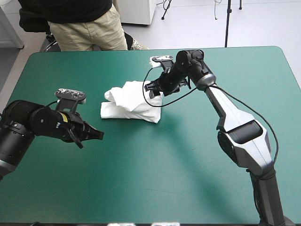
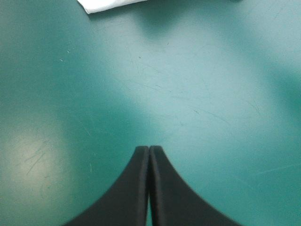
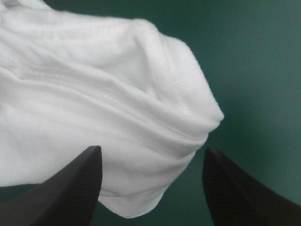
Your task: Fold the cloth
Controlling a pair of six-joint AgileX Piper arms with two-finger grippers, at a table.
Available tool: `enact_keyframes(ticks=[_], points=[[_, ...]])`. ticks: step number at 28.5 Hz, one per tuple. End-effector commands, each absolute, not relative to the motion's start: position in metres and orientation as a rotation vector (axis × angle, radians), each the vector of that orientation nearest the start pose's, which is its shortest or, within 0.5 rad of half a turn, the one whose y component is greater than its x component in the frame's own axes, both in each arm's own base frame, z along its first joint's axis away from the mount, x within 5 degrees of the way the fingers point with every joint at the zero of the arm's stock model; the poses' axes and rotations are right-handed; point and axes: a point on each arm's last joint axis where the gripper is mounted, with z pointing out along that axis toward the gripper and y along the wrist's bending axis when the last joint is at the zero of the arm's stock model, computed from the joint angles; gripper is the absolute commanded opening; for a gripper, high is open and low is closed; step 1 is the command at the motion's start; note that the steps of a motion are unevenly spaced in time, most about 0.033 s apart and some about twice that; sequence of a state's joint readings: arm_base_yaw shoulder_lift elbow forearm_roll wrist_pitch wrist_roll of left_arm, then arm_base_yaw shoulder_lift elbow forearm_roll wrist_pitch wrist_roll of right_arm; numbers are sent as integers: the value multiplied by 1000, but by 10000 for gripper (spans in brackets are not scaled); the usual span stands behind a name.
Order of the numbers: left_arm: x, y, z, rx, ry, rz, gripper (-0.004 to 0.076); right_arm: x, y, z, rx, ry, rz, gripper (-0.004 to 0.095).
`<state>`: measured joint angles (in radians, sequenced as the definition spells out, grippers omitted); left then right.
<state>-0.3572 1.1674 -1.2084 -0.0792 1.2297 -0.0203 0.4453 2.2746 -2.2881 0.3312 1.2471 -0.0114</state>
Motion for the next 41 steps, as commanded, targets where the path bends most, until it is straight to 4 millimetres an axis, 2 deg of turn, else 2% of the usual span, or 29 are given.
enact_keyframes(ticks=[1,4,11,14,16,17,20,25,31,35,40,41], points=[[191,-80,384,414,2585,-262,-17,423,232,312,-567,2636,610,589],[192,-80,385,413,2581,-263,-17,423,235,290,-575,2705,633,588],[192,-80,385,412,2577,-264,-17,428,245,264,-590,2722,756,573],[192,-80,385,412,2577,-267,-17,431,250,252,-587,2734,810,529],[191,-82,385,410,2579,-289,-17,432,251,243,-583,2752,816,439],[191,-82,385,410,2579,-295,-17,433,251,242,-585,2755,809,351],[190,-83,385,408,2584,-320,-17,434,251,242,-657,2717,772,-25],[190,-83,385,408,2584,-322,-17,440,251,247,-729,2599,718,-4],[186,-85,384,415,2623,-360,-17,454,244,249,-796,2465,488,-3],[187,-85,384,406,2614,-363,-17,453,234,251,-858,2492,329,-3],[186,-87,384,367,2625,-398,-17,446,210,279,-786,2466,252,-3],[186,-87,384,360,2625,-400,-17,444,204,279,-784,2471,224,-3]])
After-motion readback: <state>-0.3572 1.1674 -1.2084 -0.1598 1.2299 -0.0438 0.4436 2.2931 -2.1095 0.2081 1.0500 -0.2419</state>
